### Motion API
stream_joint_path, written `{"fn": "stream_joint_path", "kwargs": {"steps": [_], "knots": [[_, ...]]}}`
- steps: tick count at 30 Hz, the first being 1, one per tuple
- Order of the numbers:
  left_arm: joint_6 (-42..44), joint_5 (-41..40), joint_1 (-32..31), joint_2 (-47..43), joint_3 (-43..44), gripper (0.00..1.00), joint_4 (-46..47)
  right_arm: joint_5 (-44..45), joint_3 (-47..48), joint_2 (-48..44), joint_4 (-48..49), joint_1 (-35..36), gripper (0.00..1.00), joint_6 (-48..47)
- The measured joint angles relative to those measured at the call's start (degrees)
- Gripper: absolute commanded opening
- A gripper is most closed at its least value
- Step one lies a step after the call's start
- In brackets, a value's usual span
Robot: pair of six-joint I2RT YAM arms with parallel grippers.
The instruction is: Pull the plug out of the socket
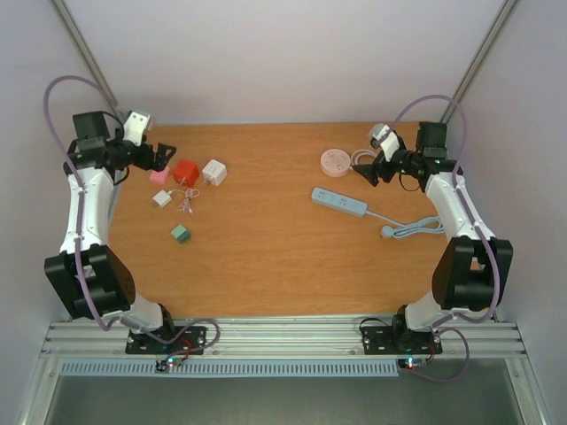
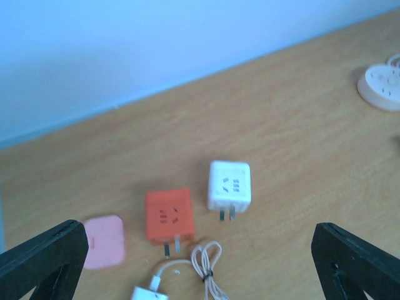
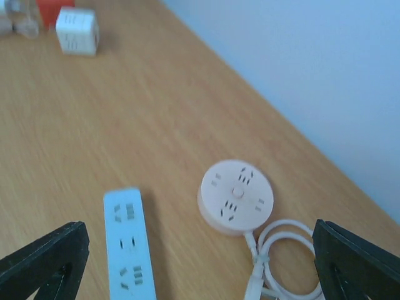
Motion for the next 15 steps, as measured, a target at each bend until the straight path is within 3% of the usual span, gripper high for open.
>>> {"fn": "stream_joint_path", "kwargs": {"steps": [6,15], "knots": [[-9.8,-0.5,0.0,0.0,1.3,1.0,5.0,-0.4,-4.2,-7.6,10.3,-0.4,0.98,18.5],[-19.4,-1.8,0.0,0.1,-9.3,1.0,12.9,5.1,-21.1,-15.7,27.0,-3.5,0.99,42.2]]}}
